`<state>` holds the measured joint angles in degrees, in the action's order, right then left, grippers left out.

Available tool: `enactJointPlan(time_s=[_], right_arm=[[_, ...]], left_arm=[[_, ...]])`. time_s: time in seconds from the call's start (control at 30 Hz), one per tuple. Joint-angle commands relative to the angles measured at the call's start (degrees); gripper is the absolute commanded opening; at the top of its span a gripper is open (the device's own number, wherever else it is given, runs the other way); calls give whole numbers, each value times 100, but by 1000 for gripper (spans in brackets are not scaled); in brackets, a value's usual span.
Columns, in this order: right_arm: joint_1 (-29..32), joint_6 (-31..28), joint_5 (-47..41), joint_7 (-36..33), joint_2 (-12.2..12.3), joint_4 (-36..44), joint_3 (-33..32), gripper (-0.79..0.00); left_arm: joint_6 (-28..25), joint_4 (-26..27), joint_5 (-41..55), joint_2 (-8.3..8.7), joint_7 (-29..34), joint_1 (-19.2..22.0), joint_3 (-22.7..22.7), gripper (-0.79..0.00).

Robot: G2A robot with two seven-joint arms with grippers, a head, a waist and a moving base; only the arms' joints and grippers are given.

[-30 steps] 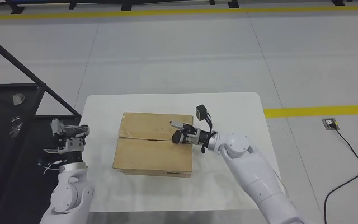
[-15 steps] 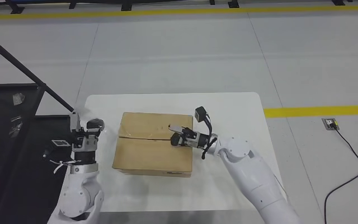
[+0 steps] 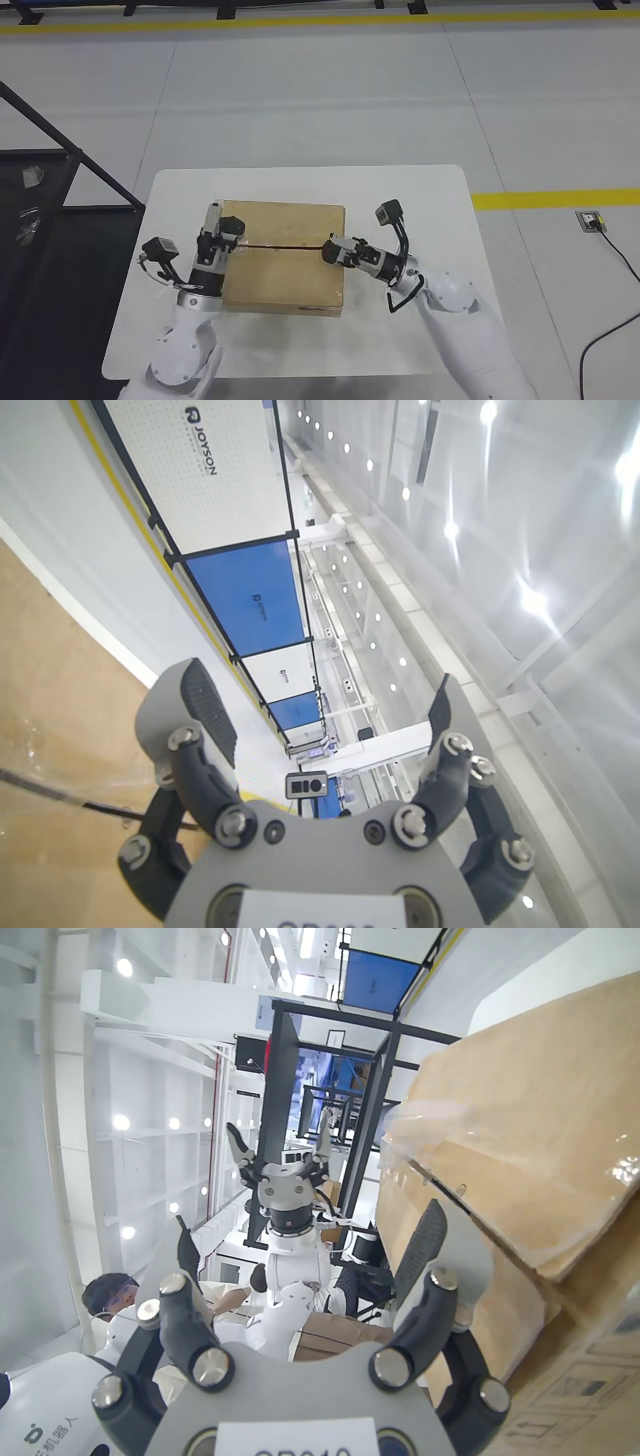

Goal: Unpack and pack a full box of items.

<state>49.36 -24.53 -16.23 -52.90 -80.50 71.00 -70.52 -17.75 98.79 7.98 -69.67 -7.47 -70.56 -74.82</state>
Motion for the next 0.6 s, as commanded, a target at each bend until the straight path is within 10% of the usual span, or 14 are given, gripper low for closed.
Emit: enactJointPlan(time_s=[0.0,0.3,0.57], right_arm=[[220,-37,-31,-42,49,240,-147,0],[333,130,-211,-252,139,423,-265,0],[94,160,-74,-313,164,312,-143,0]], left_arm=[[25,-93,-102,-26,24,44,124,0],[-4,694,1025,41,761,-454,-778,0],[1931,350,2849,383,3825,-211,-2942,0]])
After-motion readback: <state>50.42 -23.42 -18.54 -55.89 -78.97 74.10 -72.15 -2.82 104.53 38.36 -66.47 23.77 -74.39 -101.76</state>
